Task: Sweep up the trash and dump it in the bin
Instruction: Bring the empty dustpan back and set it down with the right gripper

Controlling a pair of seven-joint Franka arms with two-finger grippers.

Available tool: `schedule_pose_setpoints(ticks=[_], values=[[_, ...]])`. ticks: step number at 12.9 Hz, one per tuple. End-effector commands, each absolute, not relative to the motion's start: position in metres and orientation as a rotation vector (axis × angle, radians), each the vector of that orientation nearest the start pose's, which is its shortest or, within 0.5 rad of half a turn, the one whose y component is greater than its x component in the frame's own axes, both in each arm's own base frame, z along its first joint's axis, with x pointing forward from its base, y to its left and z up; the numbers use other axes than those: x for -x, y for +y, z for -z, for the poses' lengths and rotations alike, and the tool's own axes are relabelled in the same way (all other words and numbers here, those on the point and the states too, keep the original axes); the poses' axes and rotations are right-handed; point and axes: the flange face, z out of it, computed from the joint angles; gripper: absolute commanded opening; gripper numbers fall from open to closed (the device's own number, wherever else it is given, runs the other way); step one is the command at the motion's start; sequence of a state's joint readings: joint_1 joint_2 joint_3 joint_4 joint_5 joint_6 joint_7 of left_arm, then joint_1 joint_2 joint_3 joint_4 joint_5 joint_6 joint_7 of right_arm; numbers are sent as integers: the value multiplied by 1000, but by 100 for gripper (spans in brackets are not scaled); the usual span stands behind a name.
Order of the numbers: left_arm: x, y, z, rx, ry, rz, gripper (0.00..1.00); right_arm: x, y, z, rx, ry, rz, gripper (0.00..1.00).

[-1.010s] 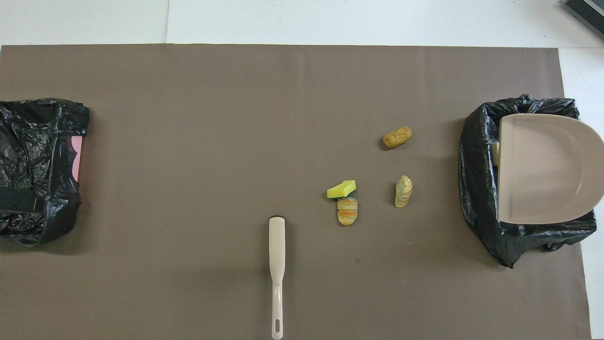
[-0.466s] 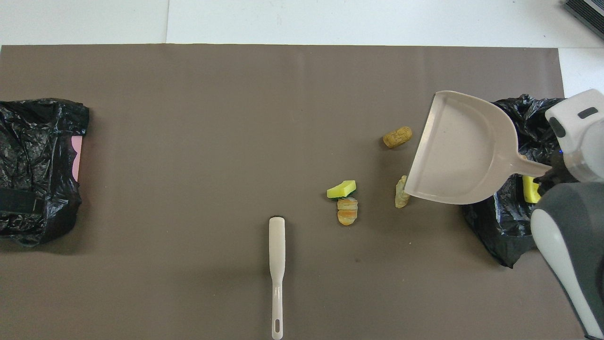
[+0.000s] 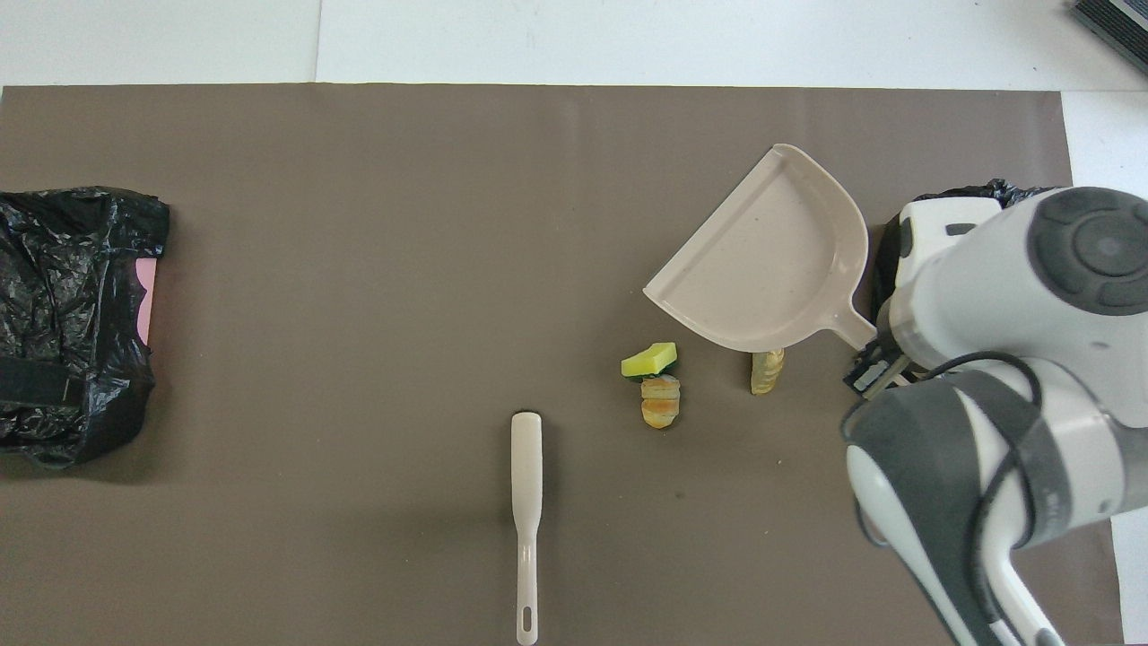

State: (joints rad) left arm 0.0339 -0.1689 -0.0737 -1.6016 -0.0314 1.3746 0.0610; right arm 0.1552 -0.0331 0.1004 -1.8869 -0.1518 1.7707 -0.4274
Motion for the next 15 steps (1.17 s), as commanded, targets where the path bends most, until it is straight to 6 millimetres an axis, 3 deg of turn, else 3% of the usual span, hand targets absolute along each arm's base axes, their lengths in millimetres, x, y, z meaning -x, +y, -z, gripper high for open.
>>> schedule_pose_setpoints(ticks=[1, 3, 5, 8, 11, 13, 15], values=[[-474, -24, -683, 3144, 150, -102, 100, -533, 193, -471, 3136, -916, -139, 0], [-471, -23, -682, 3144, 150, -100, 100, -536, 223, -454, 3160, -666, -117, 0], [-471, -23, -682, 3143, 150, -102, 100, -543, 272, -440, 3132, -407, -114, 0], [-471, -22, -681, 3144, 145, -105, 100, -562, 325, -431, 3112, -269, -108, 0], [-469, -22, -681, 3143, 147, -107, 100, -575, 370, -400, 3099, -46, -119, 0], [-469, -22, -681, 3143, 145, -102, 100, -594, 389, -387, 3038, 109, -157, 0], [-469, -21, -681, 3144, 143, -97, 100, -594, 415, -369, 3016, 125, -169, 0]])
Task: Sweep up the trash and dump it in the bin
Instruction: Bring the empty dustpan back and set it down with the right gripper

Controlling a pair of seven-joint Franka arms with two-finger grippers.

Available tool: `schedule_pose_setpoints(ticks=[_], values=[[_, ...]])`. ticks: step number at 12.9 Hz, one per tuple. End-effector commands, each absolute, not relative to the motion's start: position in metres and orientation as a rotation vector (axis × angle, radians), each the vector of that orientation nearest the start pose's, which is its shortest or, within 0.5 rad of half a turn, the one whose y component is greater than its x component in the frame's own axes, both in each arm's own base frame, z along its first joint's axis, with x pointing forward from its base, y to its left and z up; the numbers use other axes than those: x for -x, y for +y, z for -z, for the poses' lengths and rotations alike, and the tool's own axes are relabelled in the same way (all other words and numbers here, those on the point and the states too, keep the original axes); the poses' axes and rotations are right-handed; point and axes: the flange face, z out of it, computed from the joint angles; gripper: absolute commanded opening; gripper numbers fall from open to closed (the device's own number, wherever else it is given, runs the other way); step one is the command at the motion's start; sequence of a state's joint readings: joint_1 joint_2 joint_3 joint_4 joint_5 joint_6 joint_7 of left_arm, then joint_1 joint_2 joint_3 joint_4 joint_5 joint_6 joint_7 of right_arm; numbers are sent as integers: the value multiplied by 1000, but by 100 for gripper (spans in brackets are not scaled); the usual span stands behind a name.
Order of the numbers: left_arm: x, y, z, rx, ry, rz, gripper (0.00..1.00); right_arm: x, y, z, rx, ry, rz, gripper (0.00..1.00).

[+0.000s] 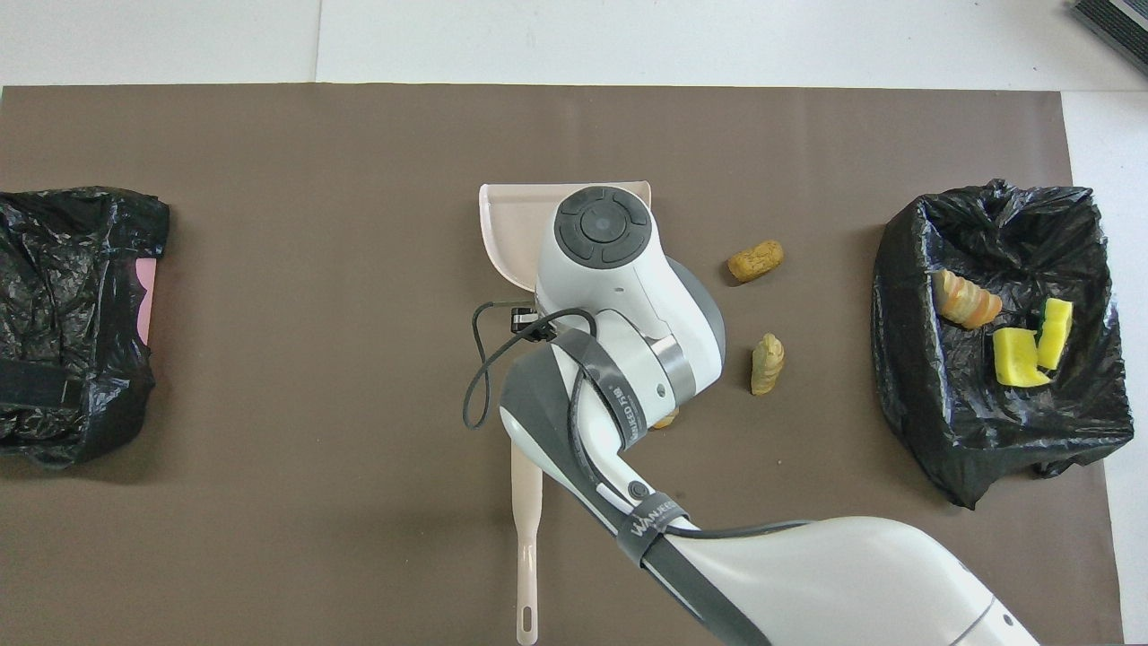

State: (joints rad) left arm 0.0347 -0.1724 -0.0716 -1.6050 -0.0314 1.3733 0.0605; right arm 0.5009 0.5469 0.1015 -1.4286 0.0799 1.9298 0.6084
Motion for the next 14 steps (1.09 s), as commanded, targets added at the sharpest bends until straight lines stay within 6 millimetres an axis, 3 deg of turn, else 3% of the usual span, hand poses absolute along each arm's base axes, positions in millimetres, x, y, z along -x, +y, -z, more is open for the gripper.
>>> schedule_pose_setpoints(ticks=[1, 2, 3, 5, 8, 10, 14], values=[[-469, -21, -681, 3144, 145, -97, 100, -596, 417, -362, 3009, 125, -157, 0], [-469, -21, -681, 3144, 145, -100, 100, -598, 413, -361, 3008, 135, -160, 21], [-469, -21, -681, 3144, 145, -97, 100, -598, 413, -362, 3008, 134, -155, 99], [-470, -21, -681, 3144, 143, -95, 100, -600, 409, -372, 3003, 138, -139, 100], [-469, -21, -681, 3144, 143, -97, 100, -584, 398, -373, 3080, 61, -209, 100], [-471, -22, -681, 3144, 142, -81, 100, -571, 394, -385, 3089, 65, -211, 100], [-498, -26, -680, 3150, 152, 132, 100, -503, 388, -403, 3095, 71, -155, 100]])
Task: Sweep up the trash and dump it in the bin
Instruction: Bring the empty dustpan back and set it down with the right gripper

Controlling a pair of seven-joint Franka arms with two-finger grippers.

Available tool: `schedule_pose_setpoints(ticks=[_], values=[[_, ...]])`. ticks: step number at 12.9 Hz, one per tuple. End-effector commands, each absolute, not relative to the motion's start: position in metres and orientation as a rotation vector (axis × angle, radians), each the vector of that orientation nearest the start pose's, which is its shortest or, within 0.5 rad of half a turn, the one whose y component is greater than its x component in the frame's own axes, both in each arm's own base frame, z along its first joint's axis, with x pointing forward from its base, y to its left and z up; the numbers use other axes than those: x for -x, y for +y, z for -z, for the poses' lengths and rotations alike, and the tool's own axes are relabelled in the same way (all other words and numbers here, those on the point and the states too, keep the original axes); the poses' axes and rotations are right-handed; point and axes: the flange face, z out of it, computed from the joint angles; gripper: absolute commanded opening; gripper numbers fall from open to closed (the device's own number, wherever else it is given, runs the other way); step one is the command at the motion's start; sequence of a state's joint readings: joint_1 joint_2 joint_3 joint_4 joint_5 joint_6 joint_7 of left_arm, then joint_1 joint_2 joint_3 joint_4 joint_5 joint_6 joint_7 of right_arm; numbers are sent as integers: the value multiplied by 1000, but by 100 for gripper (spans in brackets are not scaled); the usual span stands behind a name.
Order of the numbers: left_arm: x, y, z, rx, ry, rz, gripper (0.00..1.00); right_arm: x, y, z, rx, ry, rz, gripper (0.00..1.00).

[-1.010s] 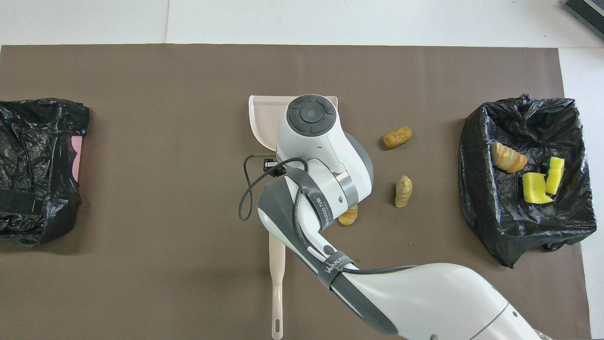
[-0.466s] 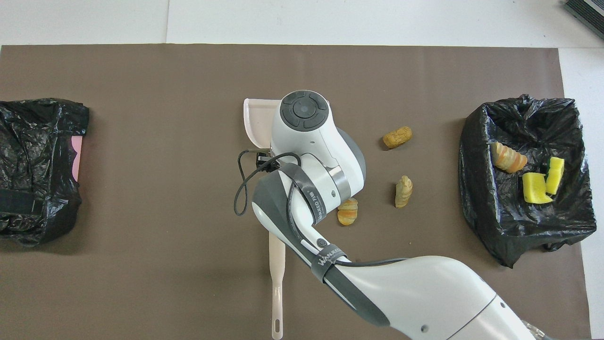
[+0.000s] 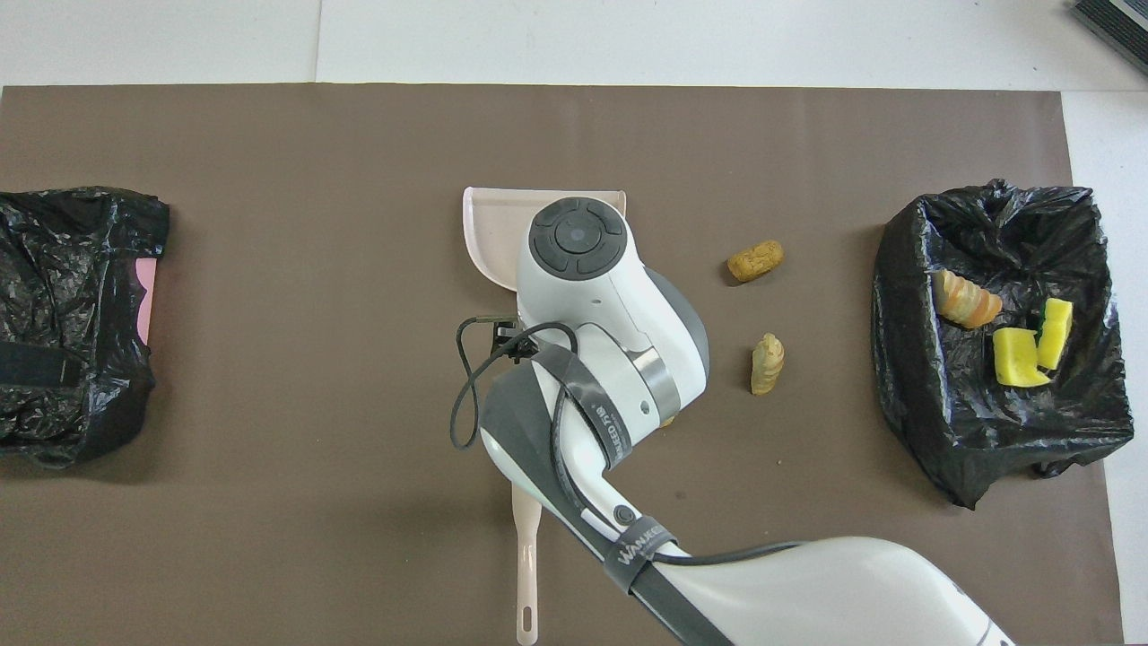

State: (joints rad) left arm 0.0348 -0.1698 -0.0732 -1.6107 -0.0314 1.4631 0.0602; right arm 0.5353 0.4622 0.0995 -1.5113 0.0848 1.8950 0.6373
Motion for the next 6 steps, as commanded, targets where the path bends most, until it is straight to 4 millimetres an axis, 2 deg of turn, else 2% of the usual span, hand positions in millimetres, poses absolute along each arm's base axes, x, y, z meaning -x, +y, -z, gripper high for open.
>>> schedule_pose_setpoints(ticks=[1, 4, 6], values=[[-510, -29, -676, 3150, 148, 178, 100, -482, 390, -404, 3090, 47, -126, 100], [-543, -42, -660, 3156, 113, 311, 100, -427, 399, -394, 3093, 90, -99, 100], [-572, -81, -636, 3174, 97, 372, 100, -393, 402, -385, 3094, 61, -79, 100]])
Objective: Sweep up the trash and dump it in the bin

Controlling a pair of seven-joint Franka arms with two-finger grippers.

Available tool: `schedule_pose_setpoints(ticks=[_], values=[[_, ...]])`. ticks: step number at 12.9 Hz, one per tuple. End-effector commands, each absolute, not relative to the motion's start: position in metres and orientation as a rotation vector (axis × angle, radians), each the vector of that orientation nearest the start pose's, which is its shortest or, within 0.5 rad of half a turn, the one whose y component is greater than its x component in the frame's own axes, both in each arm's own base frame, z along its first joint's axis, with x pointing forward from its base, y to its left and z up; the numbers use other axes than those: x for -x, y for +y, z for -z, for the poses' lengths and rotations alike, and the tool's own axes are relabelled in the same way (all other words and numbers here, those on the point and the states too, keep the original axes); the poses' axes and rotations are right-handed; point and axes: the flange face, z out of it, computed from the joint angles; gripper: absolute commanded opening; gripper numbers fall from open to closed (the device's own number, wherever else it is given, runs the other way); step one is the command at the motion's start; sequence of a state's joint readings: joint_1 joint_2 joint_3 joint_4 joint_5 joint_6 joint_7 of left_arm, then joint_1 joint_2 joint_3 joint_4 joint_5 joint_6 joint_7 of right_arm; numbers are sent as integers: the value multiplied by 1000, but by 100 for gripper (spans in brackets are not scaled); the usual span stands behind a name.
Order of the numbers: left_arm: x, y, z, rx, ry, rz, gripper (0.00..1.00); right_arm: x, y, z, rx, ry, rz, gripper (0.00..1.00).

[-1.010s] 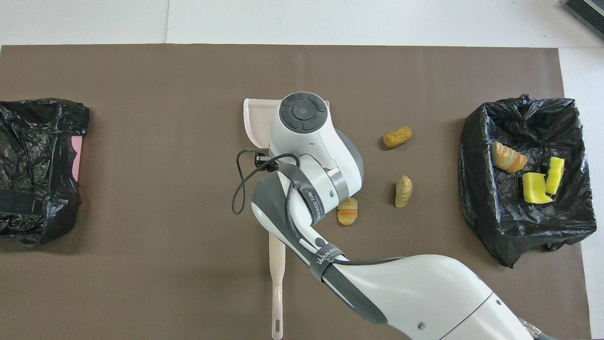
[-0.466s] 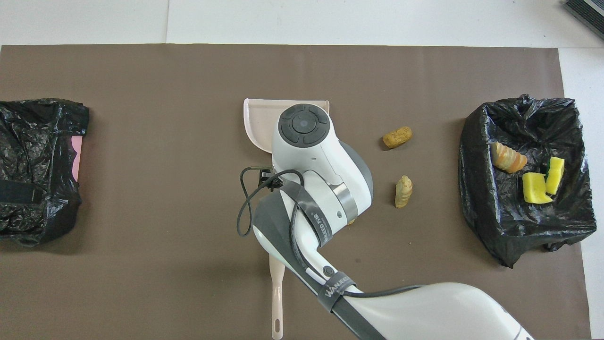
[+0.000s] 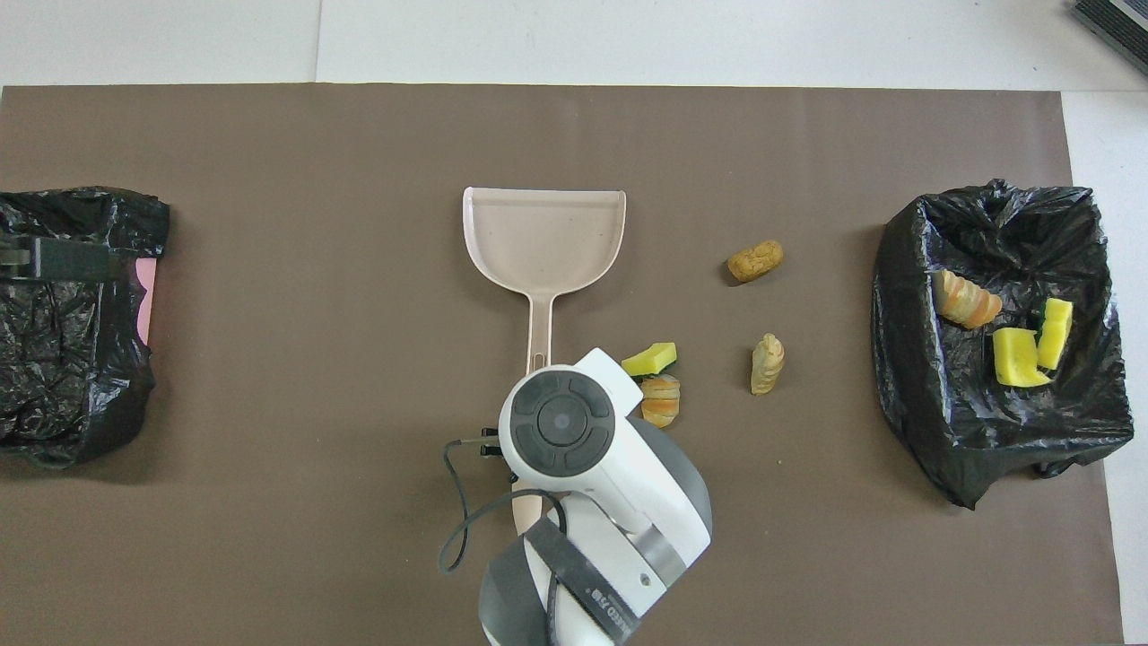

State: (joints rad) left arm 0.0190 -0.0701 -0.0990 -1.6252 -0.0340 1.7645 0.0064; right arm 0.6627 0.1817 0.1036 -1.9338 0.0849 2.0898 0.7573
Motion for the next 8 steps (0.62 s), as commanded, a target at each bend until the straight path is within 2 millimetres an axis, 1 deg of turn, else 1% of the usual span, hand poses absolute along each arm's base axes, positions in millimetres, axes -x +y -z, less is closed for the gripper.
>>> schedule_pose_setpoints(ticks=[1, 2, 3, 4, 5, 6, 7, 8], values=[[-586, -99, -619, 3192, 5, 375, 100, -376, 403, -382, 3089, 40, -62, 100], [-592, -123, -609, 3207, -42, 394, 100, -364, 403, -380, 3092, 28, -60, 100], [-593, -141, -606, 3218, -56, 412, 100, -353, 402, -378, 3098, 15, -65, 100], [-590, -153, -605, 3225, -55, 409, 100, -341, 410, -374, 3104, 13, -73, 100], [-583, -183, -596, 3239, 1, 375, 100, -331, 417, -368, 3106, 47, -76, 100], [-581, -212, -580, 3249, -43, 326, 100, -327, 419, -362, 3103, 56, -72, 100], [-584, -237, -558, 3251, -131, 292, 100, -323, 420, -358, 3107, 54, -77, 100], [-585, -263, -542, 3266, -172, 292, 100, -313, 426, -353, 3114, 21, -88, 98]])
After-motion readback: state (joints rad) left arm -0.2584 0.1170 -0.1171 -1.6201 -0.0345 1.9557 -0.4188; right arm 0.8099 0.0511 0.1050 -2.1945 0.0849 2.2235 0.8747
